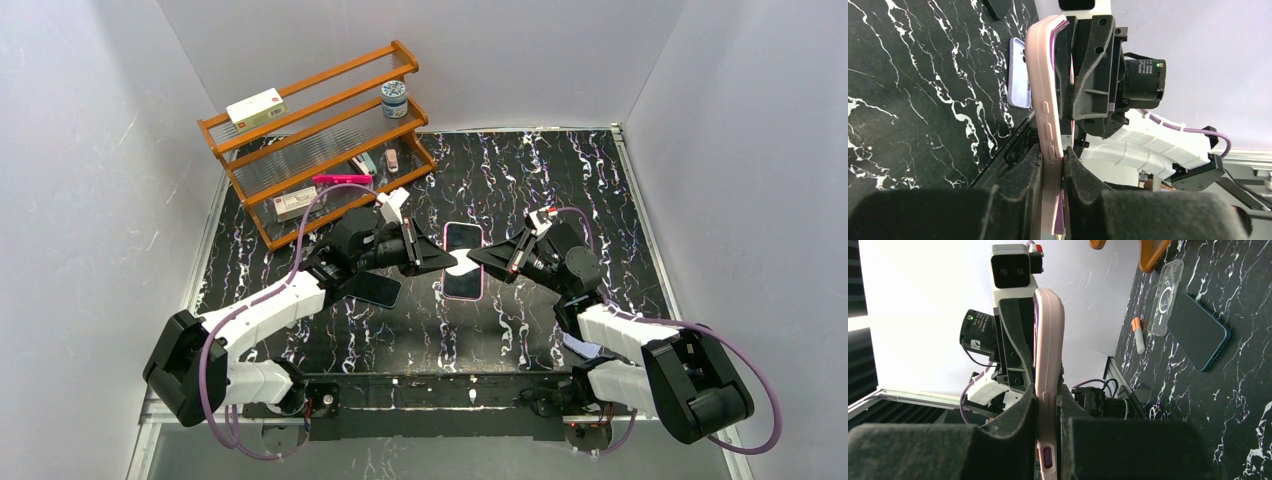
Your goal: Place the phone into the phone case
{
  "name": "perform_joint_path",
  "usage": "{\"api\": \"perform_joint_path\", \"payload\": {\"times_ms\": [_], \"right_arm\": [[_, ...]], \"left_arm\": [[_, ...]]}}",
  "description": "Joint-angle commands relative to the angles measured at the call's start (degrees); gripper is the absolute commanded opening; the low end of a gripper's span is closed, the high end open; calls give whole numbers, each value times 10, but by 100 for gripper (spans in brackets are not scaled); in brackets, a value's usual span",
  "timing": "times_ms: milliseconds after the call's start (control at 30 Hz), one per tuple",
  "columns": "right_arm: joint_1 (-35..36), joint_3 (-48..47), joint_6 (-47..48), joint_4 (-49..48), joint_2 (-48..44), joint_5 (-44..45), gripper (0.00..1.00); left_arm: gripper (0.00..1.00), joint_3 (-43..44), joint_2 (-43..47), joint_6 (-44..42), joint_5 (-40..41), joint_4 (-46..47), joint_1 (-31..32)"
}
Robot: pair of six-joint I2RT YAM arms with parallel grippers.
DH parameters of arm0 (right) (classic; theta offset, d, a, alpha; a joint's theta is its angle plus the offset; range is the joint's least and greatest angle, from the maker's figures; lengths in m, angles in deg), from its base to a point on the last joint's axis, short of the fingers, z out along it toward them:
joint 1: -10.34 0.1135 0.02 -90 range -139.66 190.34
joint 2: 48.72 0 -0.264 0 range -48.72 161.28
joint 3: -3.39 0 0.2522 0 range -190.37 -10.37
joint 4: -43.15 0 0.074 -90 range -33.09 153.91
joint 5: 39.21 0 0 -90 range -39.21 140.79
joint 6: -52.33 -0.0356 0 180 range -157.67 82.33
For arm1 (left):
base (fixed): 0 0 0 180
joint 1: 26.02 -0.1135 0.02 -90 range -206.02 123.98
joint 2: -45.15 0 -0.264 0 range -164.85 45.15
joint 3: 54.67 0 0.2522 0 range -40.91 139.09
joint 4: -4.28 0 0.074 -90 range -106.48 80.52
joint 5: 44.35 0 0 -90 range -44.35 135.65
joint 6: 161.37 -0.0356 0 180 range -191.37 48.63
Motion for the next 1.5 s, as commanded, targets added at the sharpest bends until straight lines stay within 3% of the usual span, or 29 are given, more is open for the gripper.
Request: {"api": "perform_joint_path", "payload": {"times_ms": [0, 33, 167, 267, 400, 533, 600, 733, 833, 867, 933, 967, 1233, 1300, 1433, 1467], "right_arm": [[-3, -26, 5, -50, -7, 32, 16], [-3, -24, 4, -49, -9, 36, 12], [-3, -31, 2, -49, -9, 47, 3], [-7, -40, -5, -49, -9, 58, 3], [-10, -42, -5, -44, -10, 79, 3], [-11, -42, 0, -36, -3, 82, 3], [-11, -35, -2, -39, -3, 82, 3], [-11, -33, 16, -25, -7, 82, 8], [-12, -33, 30, 3, -10, 82, 9], [-12, -28, 27, -1, -11, 85, 7], [-12, -20, 22, -16, -13, 91, 6], [-12, -19, 22, -16, -15, 95, 6], [-12, -16, 32, -9, -9, 122, 6], [-12, -12, 33, -14, -1, 120, 6], [-12, -1, 33, -23, 10, 115, 7], [-12, 1, 37, -16, 11, 113, 9]], "left_arm": [[0, 31, 1, -76, -3, -120, 5], [5, 31, 2, -75, -4, -119, 5], [47, 20, 9, -52, -5, -109, 5], [55, -13, 18, -2, -16, -54, 5], [46, -48, 22, 59, -26, 28, 5], [9, -52, 19, 64, -20, 29, 5], [0, -49, 11, 59, -22, 13, 4], [0, -14, 3, -10, 14, -123, 4], [0, 0, 4, -20, 26, -154, 5], [5, 3, 4, -17, 23, -152, 5], [22, 3, 5, -6, 18, -148, 5], [26, 0, 9, 0, 20, -144, 5], [34, -90, 20, 128, 6, 50, 5], [30, -88, 9, 122, 0, 50, 5], [1, -81, -5, 107, -4, 50, 5], [0, -79, -5, 100, 0, 40, 5]]}}
